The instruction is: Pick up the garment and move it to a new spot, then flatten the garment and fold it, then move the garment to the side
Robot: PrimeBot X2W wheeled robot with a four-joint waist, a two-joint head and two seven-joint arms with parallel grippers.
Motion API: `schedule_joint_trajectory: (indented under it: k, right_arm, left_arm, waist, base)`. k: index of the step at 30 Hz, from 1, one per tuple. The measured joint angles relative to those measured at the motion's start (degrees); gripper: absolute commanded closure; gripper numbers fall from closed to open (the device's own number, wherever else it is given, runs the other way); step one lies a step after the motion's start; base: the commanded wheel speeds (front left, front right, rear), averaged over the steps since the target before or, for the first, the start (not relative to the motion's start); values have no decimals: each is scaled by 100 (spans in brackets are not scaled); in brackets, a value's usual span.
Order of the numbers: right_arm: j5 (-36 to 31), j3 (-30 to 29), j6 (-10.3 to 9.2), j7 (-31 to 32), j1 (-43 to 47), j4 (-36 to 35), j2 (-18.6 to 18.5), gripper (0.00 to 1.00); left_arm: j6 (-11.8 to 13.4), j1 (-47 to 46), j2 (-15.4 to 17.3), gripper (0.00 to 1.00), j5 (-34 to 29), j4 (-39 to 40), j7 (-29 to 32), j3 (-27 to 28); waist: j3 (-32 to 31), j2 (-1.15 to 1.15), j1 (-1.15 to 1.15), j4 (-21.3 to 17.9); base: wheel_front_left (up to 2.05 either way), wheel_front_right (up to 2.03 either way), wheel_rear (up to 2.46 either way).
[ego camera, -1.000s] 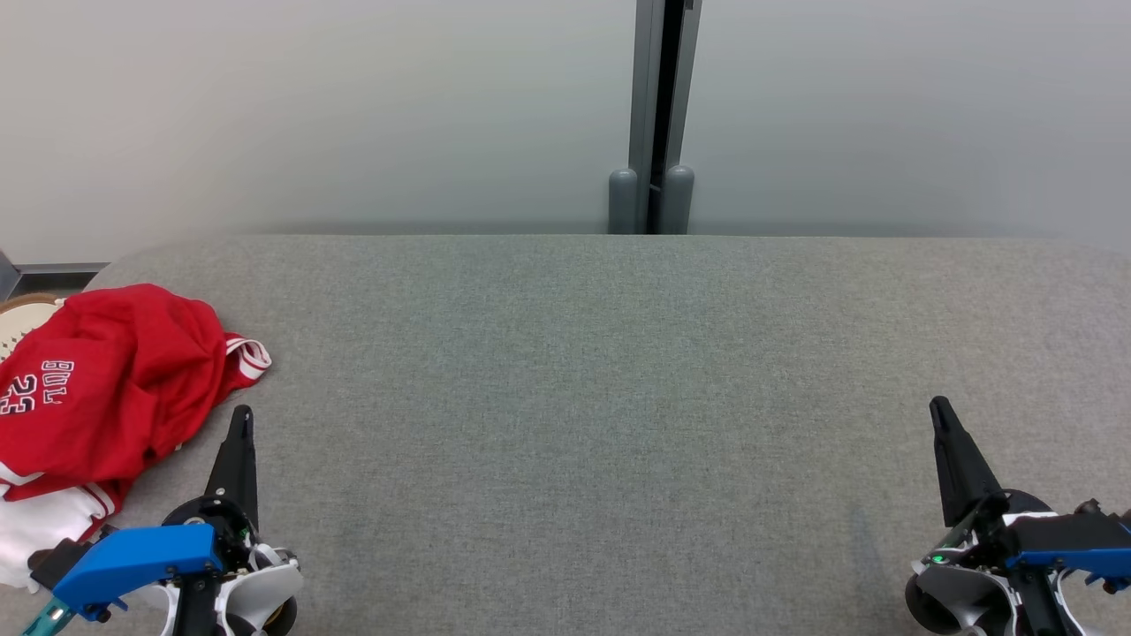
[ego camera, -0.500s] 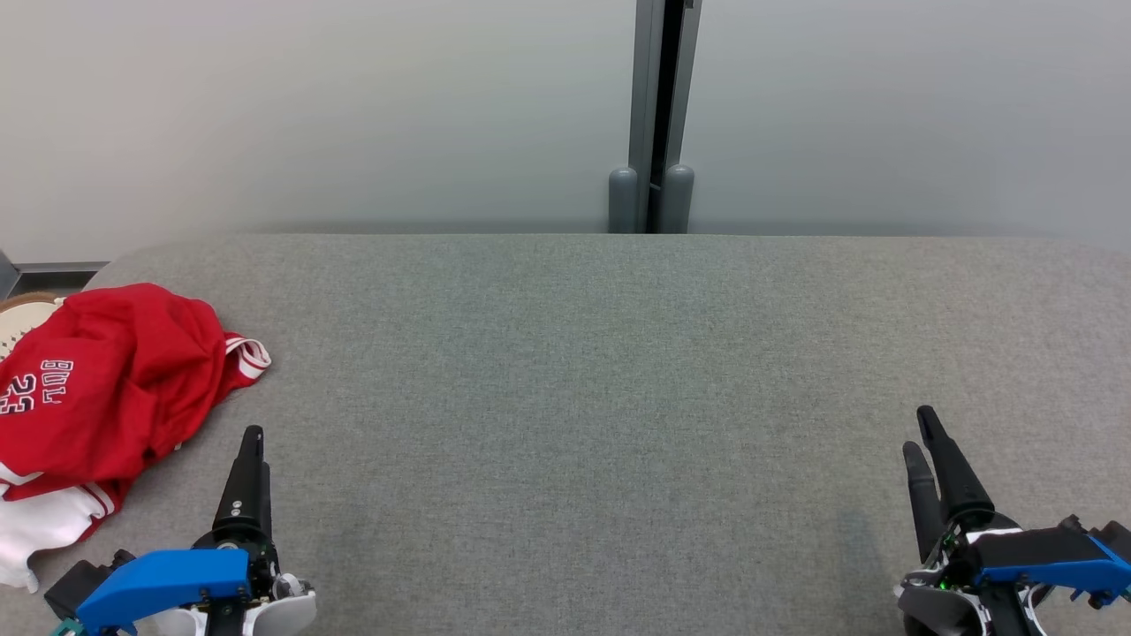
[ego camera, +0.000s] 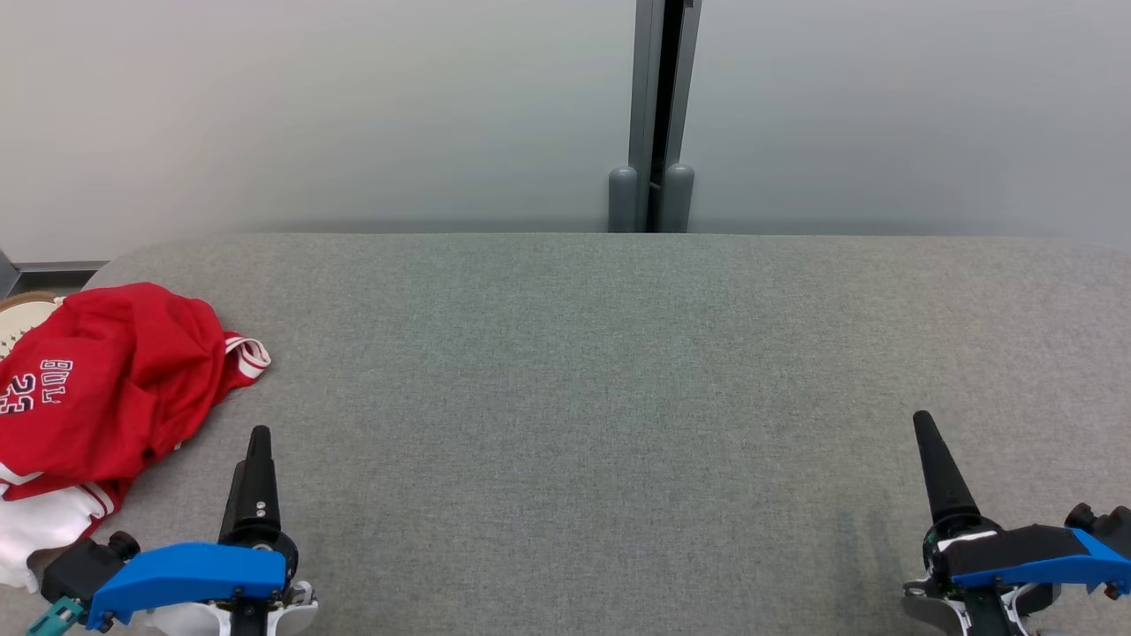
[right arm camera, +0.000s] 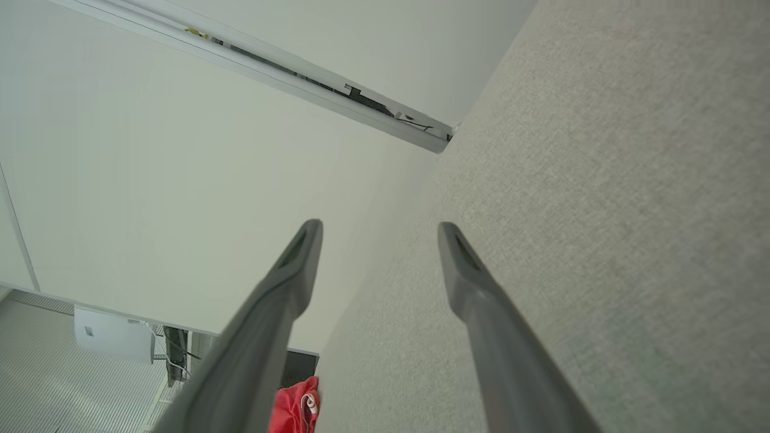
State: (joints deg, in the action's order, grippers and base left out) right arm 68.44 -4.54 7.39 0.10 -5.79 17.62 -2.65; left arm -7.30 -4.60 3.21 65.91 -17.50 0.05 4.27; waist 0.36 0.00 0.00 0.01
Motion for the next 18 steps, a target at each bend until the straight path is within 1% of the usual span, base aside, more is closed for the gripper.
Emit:
schedule_joint_trajectory:
  k: [10, 18]
  right_arm:
    - [-1141, 35, 0, -221, -14, 169, 9, 0]
    - [-1965, 3, 1, -379, -19, 245, 12, 0]
  left_arm:
    - [30, 5, 26, 0, -1058, -111, -220, -158]
    - [129, 11, 56, 0, -1770, -182, -377, -265]
  waist:
    - [-8, 0, 0, -10]
    - [-12, 0, 0, -20]
  base:
    - [0, 0, 0]
    - [0, 0, 0]
